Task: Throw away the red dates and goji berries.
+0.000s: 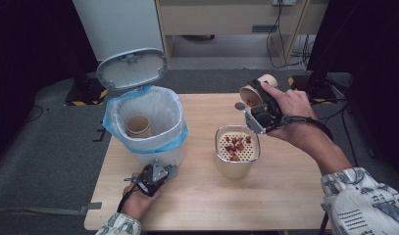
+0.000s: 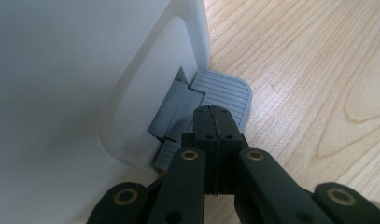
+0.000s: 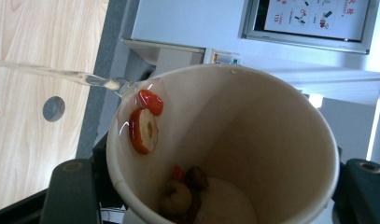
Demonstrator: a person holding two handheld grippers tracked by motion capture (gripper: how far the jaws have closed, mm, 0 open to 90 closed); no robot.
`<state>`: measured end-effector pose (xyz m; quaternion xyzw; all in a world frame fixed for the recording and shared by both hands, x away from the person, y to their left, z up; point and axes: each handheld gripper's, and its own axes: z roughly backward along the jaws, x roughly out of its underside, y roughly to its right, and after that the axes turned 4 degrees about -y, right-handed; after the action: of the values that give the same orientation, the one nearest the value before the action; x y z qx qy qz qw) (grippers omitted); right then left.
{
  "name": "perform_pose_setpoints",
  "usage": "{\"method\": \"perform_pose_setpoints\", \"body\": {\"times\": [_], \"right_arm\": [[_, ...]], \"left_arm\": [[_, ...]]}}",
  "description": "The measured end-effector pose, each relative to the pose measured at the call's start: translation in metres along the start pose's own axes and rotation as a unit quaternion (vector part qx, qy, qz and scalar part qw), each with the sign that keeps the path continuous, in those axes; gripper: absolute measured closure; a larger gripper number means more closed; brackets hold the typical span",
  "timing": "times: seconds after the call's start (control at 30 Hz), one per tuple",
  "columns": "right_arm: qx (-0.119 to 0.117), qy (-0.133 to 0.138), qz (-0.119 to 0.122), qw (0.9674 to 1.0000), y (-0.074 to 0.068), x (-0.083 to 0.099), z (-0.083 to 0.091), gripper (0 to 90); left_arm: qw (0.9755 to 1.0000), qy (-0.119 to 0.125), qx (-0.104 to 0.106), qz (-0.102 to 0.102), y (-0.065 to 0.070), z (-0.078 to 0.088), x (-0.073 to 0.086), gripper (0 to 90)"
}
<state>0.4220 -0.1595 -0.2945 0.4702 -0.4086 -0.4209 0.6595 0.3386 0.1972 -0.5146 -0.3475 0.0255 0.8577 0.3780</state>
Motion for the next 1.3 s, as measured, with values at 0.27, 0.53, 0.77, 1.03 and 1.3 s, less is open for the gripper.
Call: {"method": "perform_pose_setpoints", "body": {"times": [0.27,0.53,0.77,1.03,1.3], "right_arm": [[0.007,-0.006,0.036,0.9993,0.002,-0.004,0.001,29.8],[0.018,-0.016,0.081,0.9965,-0.001,-0.007,0.003,29.8],[0.026,-0.016,0.111,0.9934,-0.005,-0.012,0.003,29.8],[0.033,-0.022,0.149,0.9880,-0.005,-0.017,0.003,29.8],[0.027,-0.025,0.198,0.9794,-0.013,-0.021,-0.001,29.8]], "left_arm": [[1.0000,0.000,0.000,0.000,0.000,0.000,0.000,89.9],[1.0000,0.000,-0.001,0.000,0.000,0.000,0.000,89.9],[1.0000,-0.001,-0.001,-0.001,0.000,0.000,0.000,89.8],[1.0000,-0.001,-0.001,-0.001,0.000,0.000,0.000,89.9],[1.0000,0.000,0.000,0.000,0.000,0.000,0.000,89.9]]}}
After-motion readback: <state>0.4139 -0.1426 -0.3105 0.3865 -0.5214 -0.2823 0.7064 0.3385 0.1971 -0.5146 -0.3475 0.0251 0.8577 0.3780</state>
